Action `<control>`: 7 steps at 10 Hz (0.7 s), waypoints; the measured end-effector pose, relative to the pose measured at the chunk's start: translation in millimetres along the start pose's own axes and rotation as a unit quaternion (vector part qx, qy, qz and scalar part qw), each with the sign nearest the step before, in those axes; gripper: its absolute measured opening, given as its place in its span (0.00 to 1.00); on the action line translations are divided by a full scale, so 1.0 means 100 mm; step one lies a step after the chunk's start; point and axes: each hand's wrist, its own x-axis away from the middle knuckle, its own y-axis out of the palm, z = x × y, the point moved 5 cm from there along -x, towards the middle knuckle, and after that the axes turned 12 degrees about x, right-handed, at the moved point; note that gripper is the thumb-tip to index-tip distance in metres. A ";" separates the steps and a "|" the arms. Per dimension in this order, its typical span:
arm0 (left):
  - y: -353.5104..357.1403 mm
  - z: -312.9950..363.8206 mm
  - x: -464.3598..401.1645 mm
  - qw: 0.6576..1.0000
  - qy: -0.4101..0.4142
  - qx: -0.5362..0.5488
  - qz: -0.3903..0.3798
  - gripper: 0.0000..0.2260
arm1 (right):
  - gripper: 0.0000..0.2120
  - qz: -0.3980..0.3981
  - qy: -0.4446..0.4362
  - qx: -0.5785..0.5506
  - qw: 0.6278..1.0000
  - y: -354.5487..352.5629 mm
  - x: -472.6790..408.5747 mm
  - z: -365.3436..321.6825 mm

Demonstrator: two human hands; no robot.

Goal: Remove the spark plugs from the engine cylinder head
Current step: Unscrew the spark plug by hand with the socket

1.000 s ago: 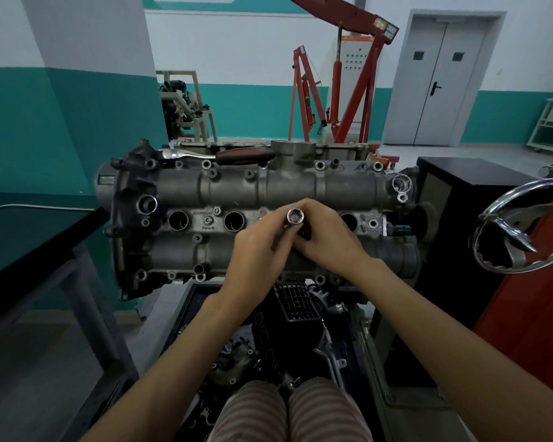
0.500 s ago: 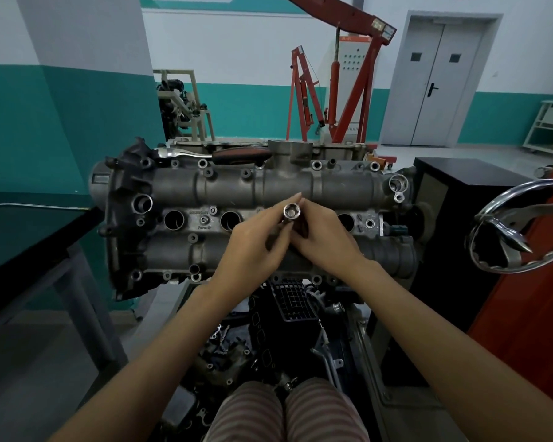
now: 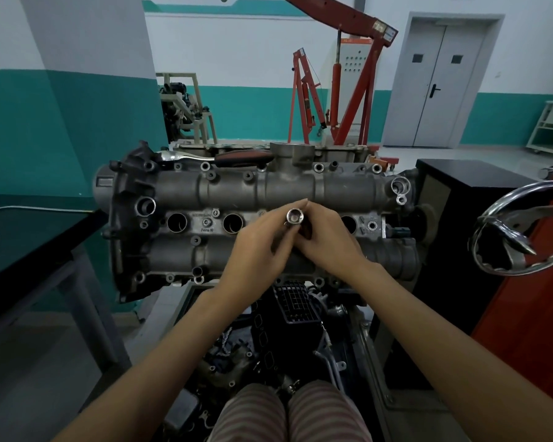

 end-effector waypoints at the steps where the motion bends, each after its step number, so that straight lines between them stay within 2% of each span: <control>1: -0.02 -0.01 0.02 0.997 -0.029 -0.018 0.062 0.08 | 0.15 0.002 -0.018 0.033 0.999 0.02 0.02 -0.01; 2: -0.07 0.04 -0.09 0.994 -0.069 -0.043 0.077 0.06 | 0.15 0.011 0.005 0.011 1.000 -0.01 0.03 0.01; 3: -0.06 0.01 -0.20 0.993 -0.076 -0.088 0.024 0.12 | 0.09 0.016 0.022 -0.013 1.000 -0.04 0.02 0.03; 4: -0.05 0.04 -0.25 0.996 -0.030 -0.067 -0.043 0.09 | 0.07 0.008 0.021 -0.016 1.000 -0.03 0.03 0.03; 5: -0.03 0.00 -0.10 0.998 -0.018 -0.010 -0.068 0.18 | 0.11 0.000 0.023 0.001 1.000 -0.01 0.03 0.03; 6: -0.06 -0.06 0.01 0.999 -0.044 0.029 -0.009 0.14 | 0.06 -0.009 0.028 -0.001 1.000 0.00 0.02 0.03; 7: -0.09 -0.07 -0.02 0.998 -0.047 -0.001 0.044 0.06 | 0.12 -0.017 0.024 0.010 1.000 0.01 0.02 0.04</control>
